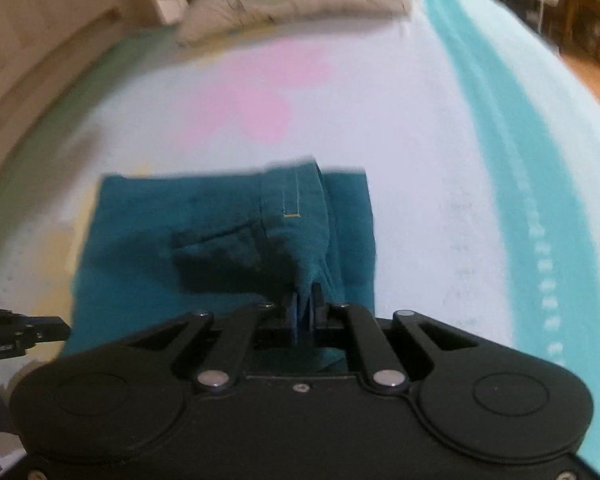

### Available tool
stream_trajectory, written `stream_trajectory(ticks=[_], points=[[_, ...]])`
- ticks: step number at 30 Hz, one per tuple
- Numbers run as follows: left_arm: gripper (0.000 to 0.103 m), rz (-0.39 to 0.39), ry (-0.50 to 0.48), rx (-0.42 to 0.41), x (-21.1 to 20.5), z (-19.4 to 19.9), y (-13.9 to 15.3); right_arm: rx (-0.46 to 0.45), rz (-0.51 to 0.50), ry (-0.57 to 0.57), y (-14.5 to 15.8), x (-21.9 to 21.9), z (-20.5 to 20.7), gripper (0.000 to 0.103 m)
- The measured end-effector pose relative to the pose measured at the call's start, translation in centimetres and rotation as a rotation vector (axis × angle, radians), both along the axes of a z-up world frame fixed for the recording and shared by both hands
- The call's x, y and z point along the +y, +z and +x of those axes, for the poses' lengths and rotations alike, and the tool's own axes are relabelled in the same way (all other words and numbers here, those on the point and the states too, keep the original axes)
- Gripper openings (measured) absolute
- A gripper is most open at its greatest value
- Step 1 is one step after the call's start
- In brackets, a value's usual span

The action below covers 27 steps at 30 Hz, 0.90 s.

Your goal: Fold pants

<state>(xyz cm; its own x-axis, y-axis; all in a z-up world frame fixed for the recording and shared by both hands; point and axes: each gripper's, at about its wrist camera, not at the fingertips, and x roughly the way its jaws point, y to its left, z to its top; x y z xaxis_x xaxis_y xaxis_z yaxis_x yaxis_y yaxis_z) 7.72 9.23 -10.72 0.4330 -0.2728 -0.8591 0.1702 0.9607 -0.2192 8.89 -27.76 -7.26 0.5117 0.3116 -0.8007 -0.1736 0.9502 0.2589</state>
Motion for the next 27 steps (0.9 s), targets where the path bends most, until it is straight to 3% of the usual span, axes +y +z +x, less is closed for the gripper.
stream_trajectory(ticks=[2,5,8,11,14,17,22,24,27], points=[[0.015,0.011,-0.020,0.003,-0.6,-0.1,-0.5,0.036,0.015,0.031,-1.1,0.4,0.0,0.015],[0.015,0.028,-0.030,0.011,-0.7,-0.4,-0.9,-0.007,0.024,0.058,-0.9,0.9,-1.0,0.029],[0.015,0.121,-0.078,0.056,-1.0,-0.5,-2.0,-0.071,0.057,0.012,-0.2,-0.4,-1.7,0.058],[0.015,0.199,-0.130,0.051,-1.2,-0.4,-2.5,-0.077,0.092,-0.026,-0.4,-1.3,-1.0,0.059],[0.015,0.144,-0.094,0.069,-0.1,0.1,-1.7,-0.081,0.126,-0.024,-0.7,-1.5,0.1,0.059],[0.015,0.069,-0.034,0.016,0.8,0.6,-0.1,-0.087,0.143,0.011,-1.2,-0.9,1.7,0.060],[0.015,-0.064,0.017,-0.063,0.7,2.2,1.4,-0.046,0.083,0.050,-2.9,0.4,3.6,0.062],[0.015,-0.087,-0.007,-0.040,0.0,2.9,0.5,-0.015,0.078,0.074,-3.7,0.8,4.3,0.062],[0.015,-0.051,-0.053,0.036,-1.3,3.4,-2.1,0.007,0.053,0.101,-4.8,1.1,4.8,0.063]])
